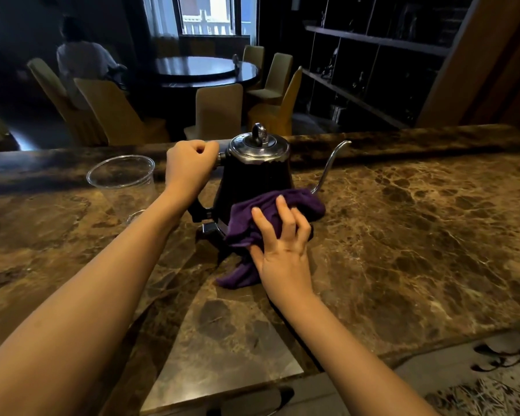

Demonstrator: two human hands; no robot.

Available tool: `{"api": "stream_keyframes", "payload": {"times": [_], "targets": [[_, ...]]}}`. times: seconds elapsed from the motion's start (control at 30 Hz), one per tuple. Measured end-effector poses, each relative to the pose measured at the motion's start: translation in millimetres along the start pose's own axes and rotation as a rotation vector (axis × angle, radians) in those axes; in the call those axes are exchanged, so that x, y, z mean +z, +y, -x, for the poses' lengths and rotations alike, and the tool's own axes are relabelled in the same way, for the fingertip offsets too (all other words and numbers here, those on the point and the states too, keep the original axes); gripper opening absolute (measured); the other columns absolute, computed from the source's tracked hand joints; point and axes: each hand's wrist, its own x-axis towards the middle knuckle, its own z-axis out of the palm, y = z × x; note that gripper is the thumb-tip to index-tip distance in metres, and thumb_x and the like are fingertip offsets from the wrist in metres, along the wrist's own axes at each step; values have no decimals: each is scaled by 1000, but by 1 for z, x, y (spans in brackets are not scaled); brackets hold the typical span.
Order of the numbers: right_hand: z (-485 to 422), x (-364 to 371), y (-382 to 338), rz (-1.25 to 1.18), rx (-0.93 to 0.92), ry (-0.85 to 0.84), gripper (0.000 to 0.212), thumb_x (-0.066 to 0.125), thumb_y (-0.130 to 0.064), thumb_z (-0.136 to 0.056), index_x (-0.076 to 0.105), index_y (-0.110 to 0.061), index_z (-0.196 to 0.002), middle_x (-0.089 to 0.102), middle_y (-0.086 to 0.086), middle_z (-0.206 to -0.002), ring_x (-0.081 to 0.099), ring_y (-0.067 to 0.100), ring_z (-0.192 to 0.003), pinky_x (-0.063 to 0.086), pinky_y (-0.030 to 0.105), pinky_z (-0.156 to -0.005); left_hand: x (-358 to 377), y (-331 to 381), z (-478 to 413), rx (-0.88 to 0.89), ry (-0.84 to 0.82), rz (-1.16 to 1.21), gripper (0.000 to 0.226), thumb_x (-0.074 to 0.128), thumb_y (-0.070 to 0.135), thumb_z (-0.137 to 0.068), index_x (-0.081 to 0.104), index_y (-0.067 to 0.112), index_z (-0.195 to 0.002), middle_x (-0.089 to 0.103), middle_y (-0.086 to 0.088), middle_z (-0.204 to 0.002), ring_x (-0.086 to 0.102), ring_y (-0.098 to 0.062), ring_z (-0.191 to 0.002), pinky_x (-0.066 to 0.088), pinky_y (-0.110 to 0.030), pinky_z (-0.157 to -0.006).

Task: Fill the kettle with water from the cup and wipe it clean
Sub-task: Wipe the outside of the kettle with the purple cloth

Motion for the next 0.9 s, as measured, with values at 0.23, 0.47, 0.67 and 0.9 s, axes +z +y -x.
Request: {"api": "stream_keyframes", "payload": {"times": [0.23,0.47,0.67,0.9], "targets": [[16,-10,9,-1,113,-238,46,56,-11,-81,41,-16,-124,32,17,-133,30,33,-115,47,45,-86,0,2,-4,-17,1,-13,40,45,21,-79,32,15,-42,30,-2,-44,28,-16,-46,23,-30,-50],[-2,-37,22,-144,191,-195,32,56,-12,-79,50,-17,-110,43,7,-116,38,25,-111,43,42,-93,2,1,-2,-27,7,-23,39,44,23,-80,34,15,-42,31,-3,-46,27,-16,-47,24,-32,-52],[-37,-44,4,-297,235,62,46,49,-18,-88,38,-16,-132,33,10,-138,29,24,-126,30,28,-98,3,5,-1,-7,9,-31,43,44,18,-83,30,17,-42,28,0,-45,25,-14,-44,21,-28,-48],[-15,-12,18,-145,291,-144,59,43,-12,-90,18,-5,-143,25,18,-147,29,33,-126,30,41,-106,3,0,-7,-23,-10,-12,41,45,19,-81,33,17,-42,31,-2,-45,29,-16,-45,25,-29,-50]]}}
